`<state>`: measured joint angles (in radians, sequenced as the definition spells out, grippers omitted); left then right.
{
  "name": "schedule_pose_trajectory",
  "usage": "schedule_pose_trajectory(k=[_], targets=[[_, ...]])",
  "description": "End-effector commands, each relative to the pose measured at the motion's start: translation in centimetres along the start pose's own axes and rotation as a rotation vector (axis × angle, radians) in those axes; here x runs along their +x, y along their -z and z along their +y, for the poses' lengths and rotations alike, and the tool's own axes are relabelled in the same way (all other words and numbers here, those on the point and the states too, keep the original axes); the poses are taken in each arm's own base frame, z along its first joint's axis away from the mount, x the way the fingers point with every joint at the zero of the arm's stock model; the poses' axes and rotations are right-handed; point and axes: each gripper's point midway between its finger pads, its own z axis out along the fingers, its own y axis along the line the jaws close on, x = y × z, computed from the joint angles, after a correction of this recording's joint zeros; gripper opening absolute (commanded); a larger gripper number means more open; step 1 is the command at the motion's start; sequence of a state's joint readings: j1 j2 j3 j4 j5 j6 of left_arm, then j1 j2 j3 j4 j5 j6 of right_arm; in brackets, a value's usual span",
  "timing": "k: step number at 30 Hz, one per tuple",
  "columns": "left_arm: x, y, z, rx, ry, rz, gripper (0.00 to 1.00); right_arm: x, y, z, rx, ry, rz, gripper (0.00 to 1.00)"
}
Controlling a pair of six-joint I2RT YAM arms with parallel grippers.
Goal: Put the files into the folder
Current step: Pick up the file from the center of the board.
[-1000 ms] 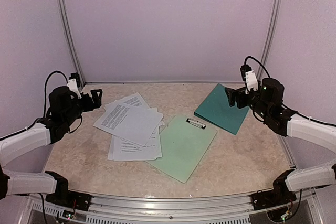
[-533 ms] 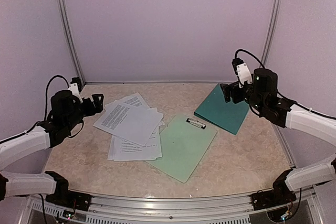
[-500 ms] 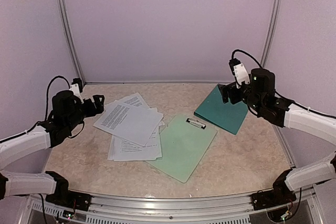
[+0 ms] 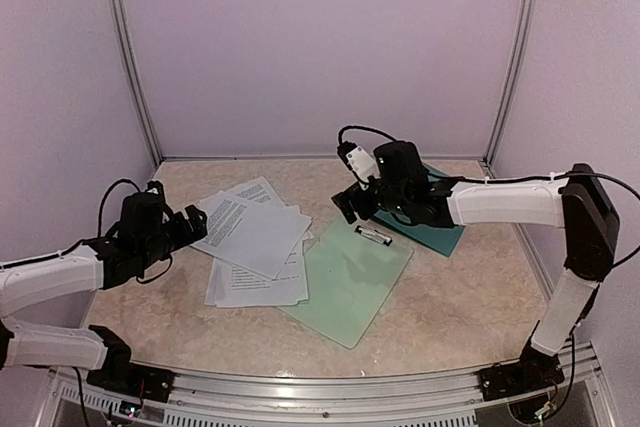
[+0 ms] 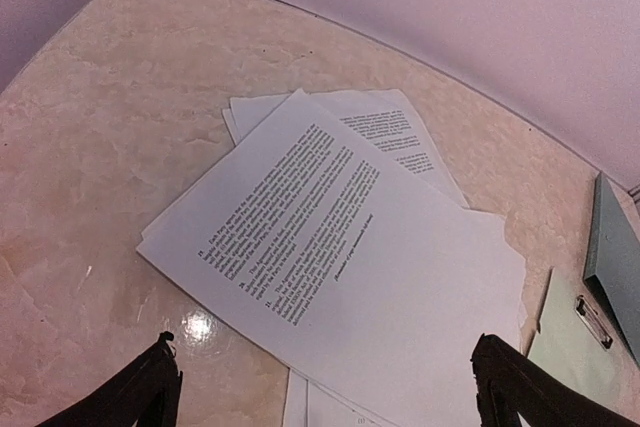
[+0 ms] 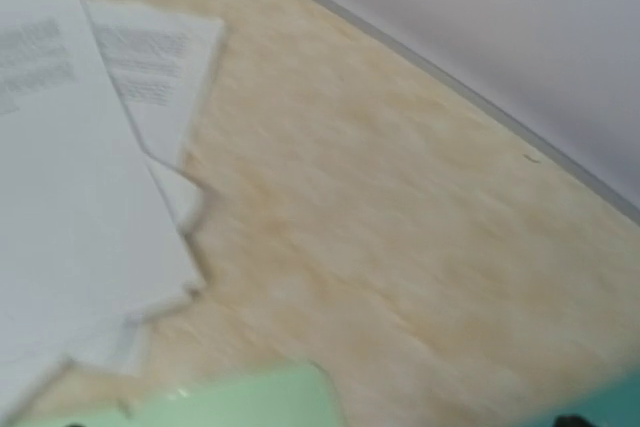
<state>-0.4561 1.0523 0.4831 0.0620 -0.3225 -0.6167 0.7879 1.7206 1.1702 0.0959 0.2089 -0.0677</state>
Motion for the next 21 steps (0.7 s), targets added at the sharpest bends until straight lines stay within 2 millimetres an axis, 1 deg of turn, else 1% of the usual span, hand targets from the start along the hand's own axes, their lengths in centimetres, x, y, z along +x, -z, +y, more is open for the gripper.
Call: schedule_pose_trajectory(k=[1, 3, 6, 7, 8, 9, 11, 13, 15, 18, 21], targets=[[2.0, -0.2, 2.2, -0.116, 0.110, 0.062, 0.99, -2.1, -2.5, 4.0, -0.108, -0.042, -0.016, 0.99], [2.7, -0.5, 2.8, -0.160, 0.122, 0.091, 0.99, -2.5, -3.7, 4.8, -0.118, -0.040, -0.010, 0.99], [3.6, -1.2, 3.6, -0.219, 0.155, 0.125, 0.99, -3.0, -5.4, 5.6, -0.140, -0.095, -0.002, 0.98], [3.8, -1.4, 3.6, -0.227, 0.170, 0.133, 0.99, -3.1, -6.0, 5.9, -0.149, -0.109, 0.001, 0.98], [4.1, -1.8, 3.6, -0.232, 0.182, 0.146, 0.99, -3.7, -6.4, 6.2, -0.160, -0.133, -0.004, 0.97], [4.3, -2.0, 3.5, -0.231, 0.195, 0.158, 0.99, -3.3, -7.0, 6.5, -0.169, -0.142, 0.007, 0.96], [4.7, -2.8, 3.6, -0.239, 0.223, 0.183, 0.99, -3.7, -8.0, 7.2, -0.196, -0.183, 0.004, 0.95], [5.2, -3.5, 3.9, -0.242, 0.257, 0.211, 0.99, -3.6, -8.9, 7.8, -0.215, -0.211, 0.008, 0.95], [5.3, -4.1, 4.2, -0.231, 0.296, 0.226, 0.98, -2.9, -9.7, 8.3, -0.226, -0.224, 0.036, 0.95], [5.2, -4.8, 4.4, -0.203, 0.335, 0.238, 0.96, -2.3, -10.4, 8.6, -0.228, -0.236, 0.052, 0.94], [4.7, -5.1, 4.4, -0.201, 0.322, 0.231, 0.96, -1.9, -10.9, 8.8, -0.228, -0.242, 0.063, 0.94]])
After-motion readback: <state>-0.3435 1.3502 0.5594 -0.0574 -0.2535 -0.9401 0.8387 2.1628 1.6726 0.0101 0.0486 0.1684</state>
